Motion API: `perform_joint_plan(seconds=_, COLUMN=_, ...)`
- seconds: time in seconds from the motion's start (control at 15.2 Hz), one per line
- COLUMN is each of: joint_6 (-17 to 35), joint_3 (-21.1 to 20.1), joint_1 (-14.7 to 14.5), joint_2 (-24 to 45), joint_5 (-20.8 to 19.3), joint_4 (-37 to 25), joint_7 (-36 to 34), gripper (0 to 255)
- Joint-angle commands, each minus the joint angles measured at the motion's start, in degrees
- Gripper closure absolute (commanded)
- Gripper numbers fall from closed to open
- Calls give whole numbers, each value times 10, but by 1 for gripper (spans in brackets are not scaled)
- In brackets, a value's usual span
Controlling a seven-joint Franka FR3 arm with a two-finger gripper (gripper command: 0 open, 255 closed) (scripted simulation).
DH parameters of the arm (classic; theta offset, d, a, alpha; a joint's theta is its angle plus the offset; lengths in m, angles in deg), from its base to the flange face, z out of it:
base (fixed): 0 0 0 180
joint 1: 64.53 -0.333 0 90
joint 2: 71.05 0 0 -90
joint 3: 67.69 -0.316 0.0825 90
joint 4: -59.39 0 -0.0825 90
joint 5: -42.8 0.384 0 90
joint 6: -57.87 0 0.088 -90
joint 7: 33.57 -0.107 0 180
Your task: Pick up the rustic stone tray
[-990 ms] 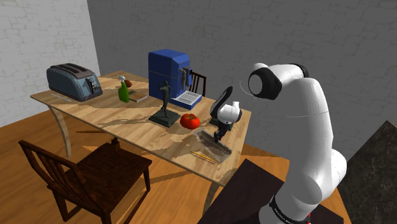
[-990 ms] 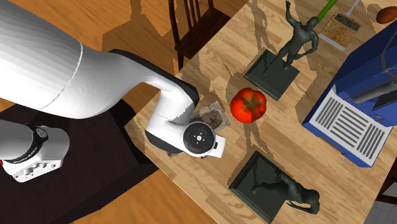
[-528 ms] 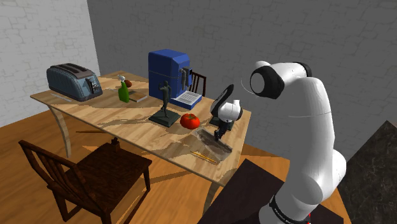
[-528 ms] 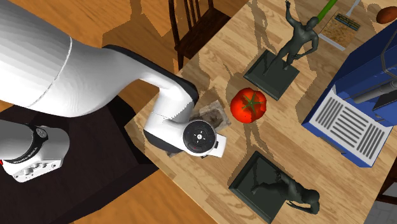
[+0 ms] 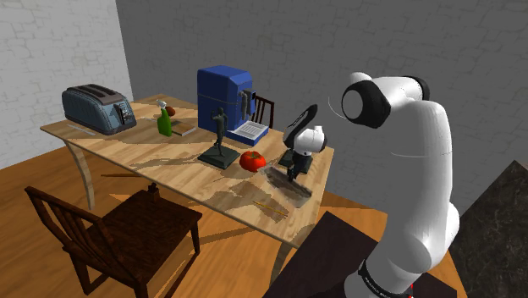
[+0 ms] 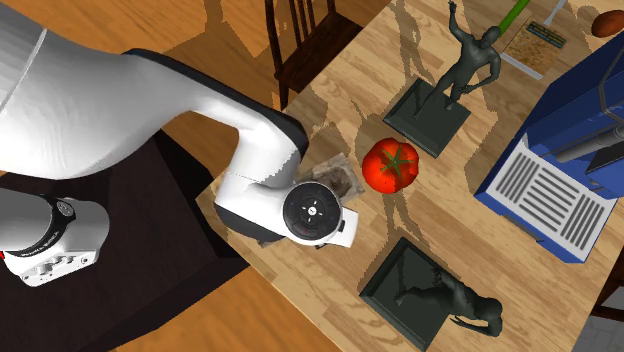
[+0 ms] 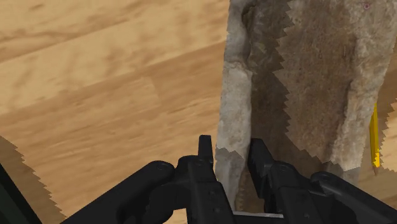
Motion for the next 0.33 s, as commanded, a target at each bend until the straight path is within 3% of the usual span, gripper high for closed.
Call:
perform_joint_plan(seconds=0.0, joint_6=-12, joint_3=6, joint_1=-5, joint_2=-12, joint_5=-9, joint_4=0, joint_7=-8, gripper=255)
perform_joint_plan(seconds=0.26, joint_6=-23, joint_3=13, joint_1=-10, joint_2=-26, joint_5=-19, joint_4=2, joint_7=-16, gripper=255)
